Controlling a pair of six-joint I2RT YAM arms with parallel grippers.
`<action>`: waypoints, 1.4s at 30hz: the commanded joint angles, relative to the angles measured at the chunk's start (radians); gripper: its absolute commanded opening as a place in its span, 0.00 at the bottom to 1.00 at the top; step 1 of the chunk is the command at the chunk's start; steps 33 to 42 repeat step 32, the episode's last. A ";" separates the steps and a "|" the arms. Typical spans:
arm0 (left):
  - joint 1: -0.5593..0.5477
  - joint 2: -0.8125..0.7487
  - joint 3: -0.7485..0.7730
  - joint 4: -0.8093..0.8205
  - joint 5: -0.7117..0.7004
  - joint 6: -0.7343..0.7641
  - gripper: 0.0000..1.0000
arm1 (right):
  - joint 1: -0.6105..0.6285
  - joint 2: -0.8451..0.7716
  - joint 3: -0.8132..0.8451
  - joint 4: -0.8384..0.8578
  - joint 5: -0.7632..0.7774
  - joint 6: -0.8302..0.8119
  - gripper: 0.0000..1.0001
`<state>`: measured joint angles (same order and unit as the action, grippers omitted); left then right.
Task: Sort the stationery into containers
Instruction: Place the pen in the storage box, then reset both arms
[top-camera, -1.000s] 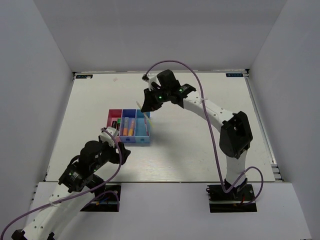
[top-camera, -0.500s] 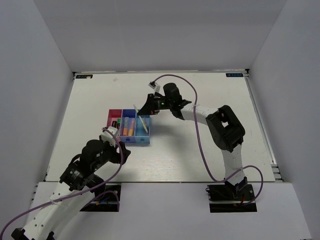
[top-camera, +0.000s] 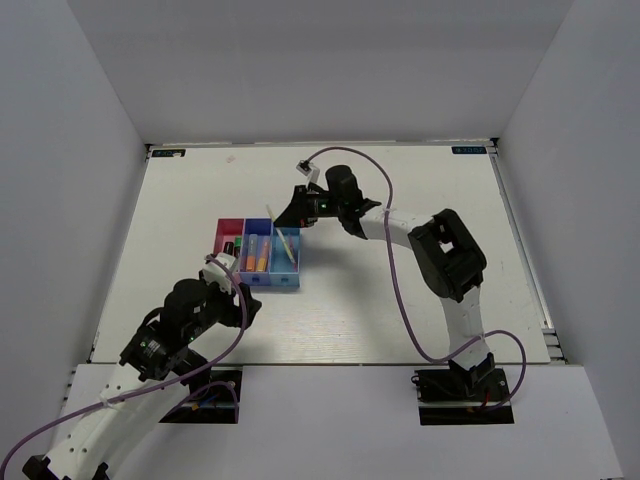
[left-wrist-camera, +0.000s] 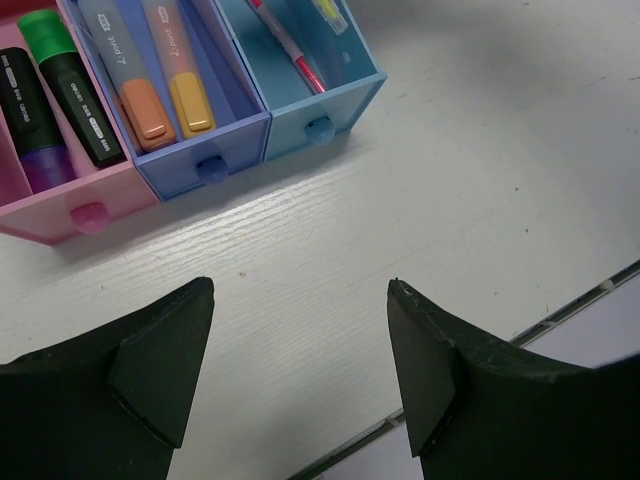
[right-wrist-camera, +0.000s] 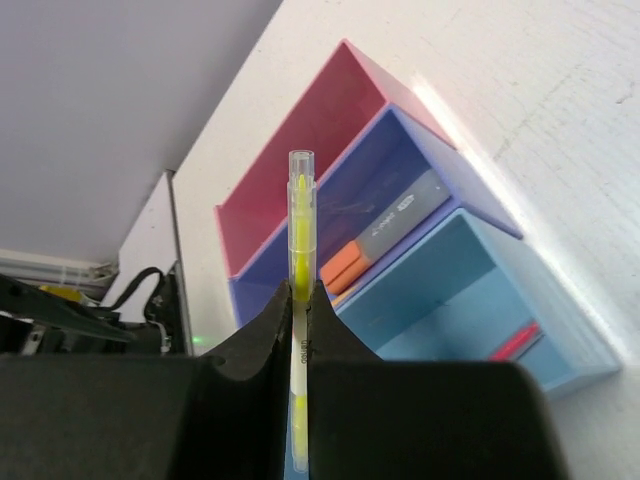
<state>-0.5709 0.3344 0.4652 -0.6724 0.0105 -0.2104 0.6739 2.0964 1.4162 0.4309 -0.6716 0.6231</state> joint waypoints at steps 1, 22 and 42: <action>0.003 0.012 -0.004 0.007 -0.003 0.006 0.80 | -0.007 0.037 0.055 0.000 0.010 -0.074 0.03; 0.003 0.032 -0.003 0.011 0.013 -0.001 0.00 | -0.173 -0.280 0.201 -0.887 0.221 -0.353 0.00; 0.003 0.107 0.007 0.004 0.037 -0.010 1.00 | -0.249 -0.774 -0.242 -1.002 0.736 -0.615 0.56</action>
